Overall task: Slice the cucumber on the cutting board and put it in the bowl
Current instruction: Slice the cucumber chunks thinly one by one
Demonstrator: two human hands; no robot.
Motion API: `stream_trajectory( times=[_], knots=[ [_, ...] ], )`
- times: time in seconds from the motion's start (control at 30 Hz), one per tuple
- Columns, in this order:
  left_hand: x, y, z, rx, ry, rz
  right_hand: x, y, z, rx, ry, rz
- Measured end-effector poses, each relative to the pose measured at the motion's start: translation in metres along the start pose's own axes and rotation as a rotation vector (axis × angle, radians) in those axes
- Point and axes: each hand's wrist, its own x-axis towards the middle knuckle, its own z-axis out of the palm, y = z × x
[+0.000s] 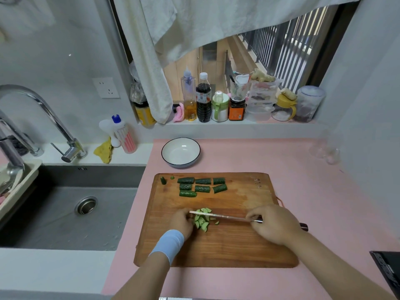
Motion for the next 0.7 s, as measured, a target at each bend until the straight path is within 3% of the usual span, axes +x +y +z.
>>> stream_trajectory(
  times=[0.1, 0.27, 0.37, 0.43, 0.5, 0.7],
  knots=[
    [0.001, 0.018, 0.019, -0.068, -0.031, -0.012, -0.004, 0.005, 0.001, 0.170, 0.020, 0.134],
    [0.005, 0.018, 0.020, 0.071, 0.194, 0.063, -0.010, 0.008, 0.008, 0.385, 0.051, 0.219],
    [0.007, 0.015, 0.022, 0.201, 0.076, 0.101, -0.012, 0.006, 0.015, 0.474, 0.045, 0.246],
    [0.009, 0.019, 0.030, 0.140, -0.057, 0.140, -0.013, 0.003, 0.021, 0.501, 0.034, 0.257],
    [0.010, 0.022, 0.032, 0.042, -0.080, 0.133, -0.015, -0.001, 0.025, 0.501, 0.018, 0.256],
    [0.011, -0.010, 0.007, -0.176, 0.240, -0.062, -0.020, -0.032, 0.036, 0.499, -0.034, 0.164]
  ],
)
